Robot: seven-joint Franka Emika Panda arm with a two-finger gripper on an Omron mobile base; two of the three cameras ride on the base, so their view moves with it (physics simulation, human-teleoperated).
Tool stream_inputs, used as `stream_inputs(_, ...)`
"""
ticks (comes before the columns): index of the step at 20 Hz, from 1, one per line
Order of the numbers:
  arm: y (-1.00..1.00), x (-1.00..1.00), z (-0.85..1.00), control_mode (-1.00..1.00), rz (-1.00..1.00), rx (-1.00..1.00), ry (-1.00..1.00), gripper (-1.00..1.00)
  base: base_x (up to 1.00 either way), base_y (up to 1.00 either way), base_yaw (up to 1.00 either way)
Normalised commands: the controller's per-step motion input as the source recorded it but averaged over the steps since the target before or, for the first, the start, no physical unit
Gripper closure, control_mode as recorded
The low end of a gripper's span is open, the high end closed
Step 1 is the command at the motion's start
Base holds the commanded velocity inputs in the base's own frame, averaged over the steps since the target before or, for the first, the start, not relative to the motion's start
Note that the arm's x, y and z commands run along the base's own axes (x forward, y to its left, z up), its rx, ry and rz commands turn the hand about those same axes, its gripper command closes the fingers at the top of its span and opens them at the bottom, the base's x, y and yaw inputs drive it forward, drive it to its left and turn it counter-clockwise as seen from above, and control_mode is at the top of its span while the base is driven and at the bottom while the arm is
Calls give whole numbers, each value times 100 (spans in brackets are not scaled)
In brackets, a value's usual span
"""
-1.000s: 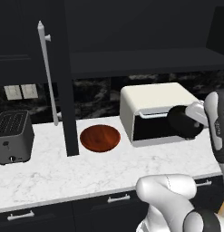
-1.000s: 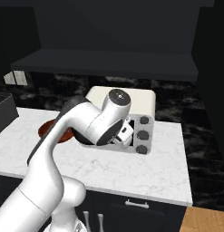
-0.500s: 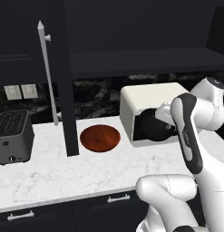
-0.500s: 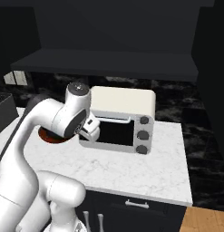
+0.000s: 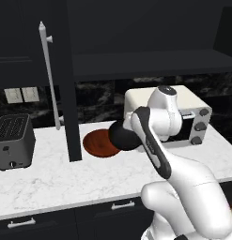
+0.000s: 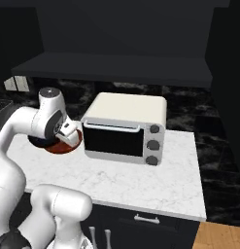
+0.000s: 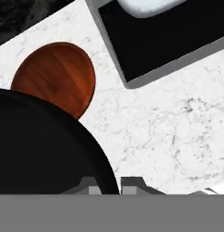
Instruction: Pick up the bowls on the counter and stack them on top of one another in the open cabinet. Place the smaller bowl on top of the larger bowl.
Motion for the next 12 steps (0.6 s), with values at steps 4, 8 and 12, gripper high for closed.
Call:
stream_inputs(4,100,90,-38,-100,-2,-6,26,100,0,0,0)
stream_inputs(8,94,96,-26,-100,-11,-14,16,100,0,0,0)
stream_inputs(12,16,19,0,-100,2,0,1,100,0,0,0)
